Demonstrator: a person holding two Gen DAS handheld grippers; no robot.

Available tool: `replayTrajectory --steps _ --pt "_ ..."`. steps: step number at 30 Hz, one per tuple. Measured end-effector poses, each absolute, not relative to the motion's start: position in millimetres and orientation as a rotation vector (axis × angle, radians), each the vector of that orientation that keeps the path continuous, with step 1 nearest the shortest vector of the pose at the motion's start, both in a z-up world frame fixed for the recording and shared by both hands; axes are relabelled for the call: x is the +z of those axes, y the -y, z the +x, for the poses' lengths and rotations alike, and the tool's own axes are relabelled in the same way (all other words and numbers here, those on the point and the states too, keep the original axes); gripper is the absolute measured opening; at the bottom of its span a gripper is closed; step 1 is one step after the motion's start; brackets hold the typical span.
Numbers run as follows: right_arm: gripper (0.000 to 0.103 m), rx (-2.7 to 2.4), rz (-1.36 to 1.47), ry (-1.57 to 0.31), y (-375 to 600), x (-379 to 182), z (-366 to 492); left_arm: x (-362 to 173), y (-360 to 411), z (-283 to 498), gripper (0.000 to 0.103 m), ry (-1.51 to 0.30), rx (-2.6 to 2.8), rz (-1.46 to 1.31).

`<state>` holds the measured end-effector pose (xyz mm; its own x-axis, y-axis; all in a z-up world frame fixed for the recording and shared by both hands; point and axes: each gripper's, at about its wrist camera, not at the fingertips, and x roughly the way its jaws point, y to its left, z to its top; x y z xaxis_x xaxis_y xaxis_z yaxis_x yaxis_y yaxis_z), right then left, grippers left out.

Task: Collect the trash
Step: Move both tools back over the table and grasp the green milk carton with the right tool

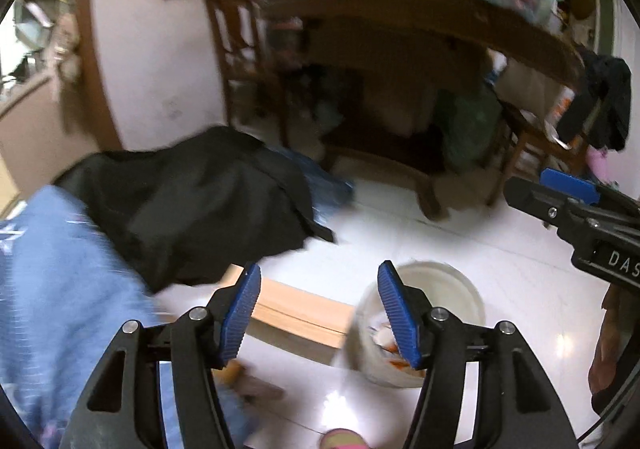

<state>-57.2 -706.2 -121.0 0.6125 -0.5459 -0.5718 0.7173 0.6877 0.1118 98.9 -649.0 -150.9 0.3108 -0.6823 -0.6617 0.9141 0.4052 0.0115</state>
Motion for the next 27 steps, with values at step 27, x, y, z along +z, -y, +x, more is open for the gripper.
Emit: replayTrajectory --steps 27 --pt "0.079 0.164 0.178 -0.687 425 -88 257 -70 143 348 0.073 -0.684 -0.31 0.09"
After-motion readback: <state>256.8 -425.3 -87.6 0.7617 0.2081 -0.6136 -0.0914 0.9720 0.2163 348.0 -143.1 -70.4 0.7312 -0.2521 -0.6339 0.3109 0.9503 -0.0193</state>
